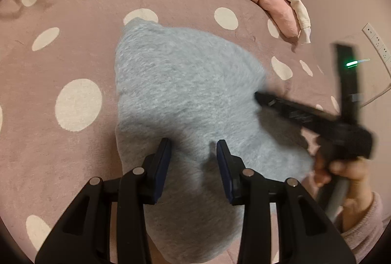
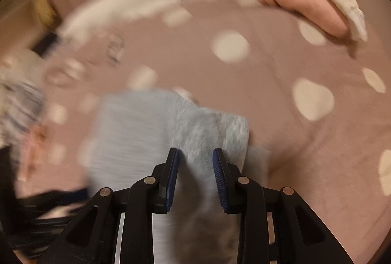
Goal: Fold small clothes
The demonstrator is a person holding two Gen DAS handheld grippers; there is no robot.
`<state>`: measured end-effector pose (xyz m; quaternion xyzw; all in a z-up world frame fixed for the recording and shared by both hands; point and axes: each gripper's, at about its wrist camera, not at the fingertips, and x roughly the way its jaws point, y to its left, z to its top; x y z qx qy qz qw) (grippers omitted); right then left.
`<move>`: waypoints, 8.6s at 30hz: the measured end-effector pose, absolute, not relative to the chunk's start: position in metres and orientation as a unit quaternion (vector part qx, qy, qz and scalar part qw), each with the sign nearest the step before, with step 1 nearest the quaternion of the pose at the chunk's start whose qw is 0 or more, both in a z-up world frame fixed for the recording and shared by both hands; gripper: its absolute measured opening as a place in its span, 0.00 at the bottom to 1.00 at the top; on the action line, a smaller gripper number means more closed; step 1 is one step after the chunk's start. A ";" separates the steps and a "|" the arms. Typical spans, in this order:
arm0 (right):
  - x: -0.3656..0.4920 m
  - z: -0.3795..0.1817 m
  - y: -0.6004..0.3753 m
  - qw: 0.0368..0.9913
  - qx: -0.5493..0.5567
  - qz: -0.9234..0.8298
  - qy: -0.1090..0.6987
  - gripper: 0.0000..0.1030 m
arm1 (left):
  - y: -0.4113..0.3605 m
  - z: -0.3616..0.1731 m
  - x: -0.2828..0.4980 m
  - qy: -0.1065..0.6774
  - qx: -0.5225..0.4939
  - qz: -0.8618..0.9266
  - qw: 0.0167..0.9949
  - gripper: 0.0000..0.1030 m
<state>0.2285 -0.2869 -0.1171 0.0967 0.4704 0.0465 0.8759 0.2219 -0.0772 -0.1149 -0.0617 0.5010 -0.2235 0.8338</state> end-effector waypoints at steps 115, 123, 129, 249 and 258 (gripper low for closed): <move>0.111 -0.120 -0.288 0.899 0.077 0.086 0.423 0.26 | -0.062 -0.156 0.155 0.532 -0.021 -0.146 0.834 0.71; 0.105 -0.118 -0.288 0.896 0.079 0.089 0.429 0.29 | -0.058 -0.157 0.145 0.538 -0.021 -0.143 0.830 0.74; 0.097 -0.124 -0.298 0.882 0.092 0.078 0.455 0.47 | -0.049 -0.151 0.137 0.535 -0.033 -0.145 0.832 0.75; 0.175 -0.162 -0.343 0.781 0.389 0.182 0.453 0.62 | -0.075 -0.159 0.235 0.546 -0.152 -0.217 0.795 0.94; 0.178 -0.160 -0.340 0.785 0.376 0.179 0.459 0.62 | -0.080 -0.158 0.238 0.549 -0.141 -0.211 0.796 0.90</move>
